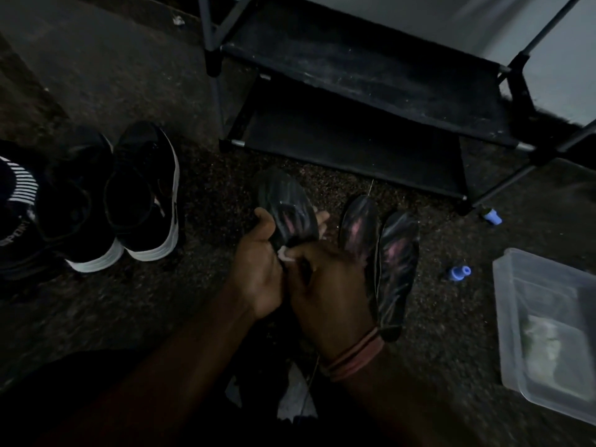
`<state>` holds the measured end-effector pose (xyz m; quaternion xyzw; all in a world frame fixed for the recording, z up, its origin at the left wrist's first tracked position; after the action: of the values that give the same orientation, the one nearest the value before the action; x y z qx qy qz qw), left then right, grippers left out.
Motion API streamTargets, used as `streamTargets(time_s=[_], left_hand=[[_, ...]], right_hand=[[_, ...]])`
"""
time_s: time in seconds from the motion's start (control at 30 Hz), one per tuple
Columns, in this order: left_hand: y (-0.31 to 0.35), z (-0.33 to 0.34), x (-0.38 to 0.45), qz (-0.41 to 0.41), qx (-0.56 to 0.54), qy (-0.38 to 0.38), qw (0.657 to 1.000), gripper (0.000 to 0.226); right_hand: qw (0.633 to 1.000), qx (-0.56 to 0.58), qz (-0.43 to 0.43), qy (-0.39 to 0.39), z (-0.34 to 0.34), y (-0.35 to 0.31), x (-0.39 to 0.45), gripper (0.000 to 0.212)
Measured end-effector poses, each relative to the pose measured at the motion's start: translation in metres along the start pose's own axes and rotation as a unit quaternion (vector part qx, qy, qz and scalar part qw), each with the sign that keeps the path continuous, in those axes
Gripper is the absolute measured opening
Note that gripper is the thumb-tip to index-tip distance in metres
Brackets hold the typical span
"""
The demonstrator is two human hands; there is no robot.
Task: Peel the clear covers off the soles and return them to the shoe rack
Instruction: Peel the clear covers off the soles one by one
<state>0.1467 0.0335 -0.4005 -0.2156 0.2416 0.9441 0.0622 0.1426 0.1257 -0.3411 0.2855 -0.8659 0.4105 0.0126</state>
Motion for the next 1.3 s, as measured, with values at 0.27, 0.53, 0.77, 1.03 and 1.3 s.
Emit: streamTargets(time_s=[0.27,0.53,0.77,1.03,1.3], left_hand=[[-0.01,0.005,-0.002,-0.024,-0.005,-0.026,0.999,0.08],[-0.011,0.002,0.002,-0.024,-0.007,-0.031,0.999,0.082],[-0.009,-0.007,0.007,-0.012,-0.008,-0.018,1.0,0.08],[-0.003,0.0,0.004,-0.023,0.028,-0.053,0.998,0.082],[0.012,0.008,-0.004,0.007,0.012,-0.057,0.998,0.064]], right_hand=[[0.996,-0.031,0.022,0.079,-0.025,0.026,0.009,0.011],[0.997,-0.009,0.019,0.07,-0.021,0.024,0.01,0.009],[1.0,0.005,-0.001,0.0,0.0,0.005,0.004,0.008],[0.984,0.076,0.135,0.09,-0.032,0.044,0.017,0.003],[0.921,0.326,0.205,0.054,-0.027,0.035,0.022,0.025]])
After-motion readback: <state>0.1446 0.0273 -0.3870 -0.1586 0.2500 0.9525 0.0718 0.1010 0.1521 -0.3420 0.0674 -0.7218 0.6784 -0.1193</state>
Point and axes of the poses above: each hand's wrist, its own x-axis towards the middle knuckle, its own z-axis out of the palm, y = z × x, the point moved 4 cm from there along x, towards the middle knuckle, and after that the axes turned 5 degrees about x, right-handed, at the moved point
